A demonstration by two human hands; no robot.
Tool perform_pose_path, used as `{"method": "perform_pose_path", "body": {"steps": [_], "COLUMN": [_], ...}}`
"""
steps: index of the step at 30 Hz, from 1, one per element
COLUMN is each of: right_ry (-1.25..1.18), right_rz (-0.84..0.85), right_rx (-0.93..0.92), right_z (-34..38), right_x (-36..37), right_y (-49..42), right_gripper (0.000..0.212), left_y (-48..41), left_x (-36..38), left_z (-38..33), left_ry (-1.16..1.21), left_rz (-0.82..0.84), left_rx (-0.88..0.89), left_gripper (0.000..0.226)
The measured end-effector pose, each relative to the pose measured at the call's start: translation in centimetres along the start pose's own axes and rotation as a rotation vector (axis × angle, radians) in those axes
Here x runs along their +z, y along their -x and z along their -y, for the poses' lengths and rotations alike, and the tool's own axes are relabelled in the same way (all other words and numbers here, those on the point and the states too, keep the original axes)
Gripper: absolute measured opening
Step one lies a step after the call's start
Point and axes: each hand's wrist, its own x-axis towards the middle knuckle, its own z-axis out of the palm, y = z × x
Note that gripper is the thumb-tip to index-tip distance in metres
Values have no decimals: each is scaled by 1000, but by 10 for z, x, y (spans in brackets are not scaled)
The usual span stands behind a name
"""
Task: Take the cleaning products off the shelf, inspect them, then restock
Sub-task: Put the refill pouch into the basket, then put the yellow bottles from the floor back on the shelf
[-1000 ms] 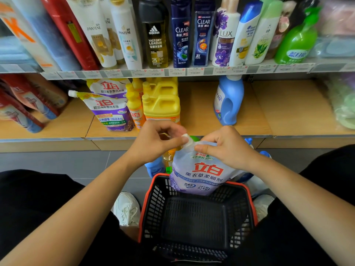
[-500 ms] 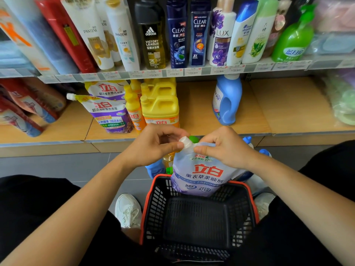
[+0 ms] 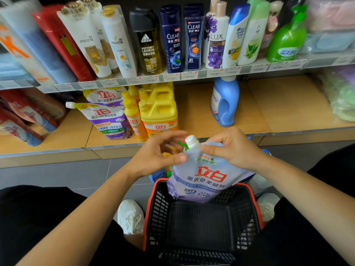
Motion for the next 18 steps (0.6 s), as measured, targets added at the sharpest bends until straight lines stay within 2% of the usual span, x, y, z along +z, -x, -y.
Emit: {"method": "perform_pose_path", "body": {"steps": [2, 4, 7, 9, 11, 16, 18], "right_ry": [-78, -148, -223, -169, -110, 53, 119], "right_rz": [-43, -87, -137, -132, -63, 156, 261], "right_rx": [29, 49, 85, 154, 249, 433, 478], "right_z": [-4, -10, -21, -32, -47, -108, -127], "right_x": [-7, -12, -17, -24, -30, -4, 10], "right_y": [5, 11, 20, 26, 33, 58, 65], "right_gripper": [30, 30, 37, 24, 8, 13, 27], "left_y": [4, 8, 9, 10, 15, 28, 32], "left_x": [-1, 4, 18, 26, 34, 62, 73], "left_z": [19, 36, 52, 60, 71, 104, 116], "left_ry": [-133, -164, -184, -277, -345, -538, -577], "left_rz": [155, 267, 242, 241, 293, 488, 582], "left_rx": [-108, -141, -132, -121, -132, -162, -199], "left_gripper": [63, 47, 27, 23, 28, 29, 27]}}
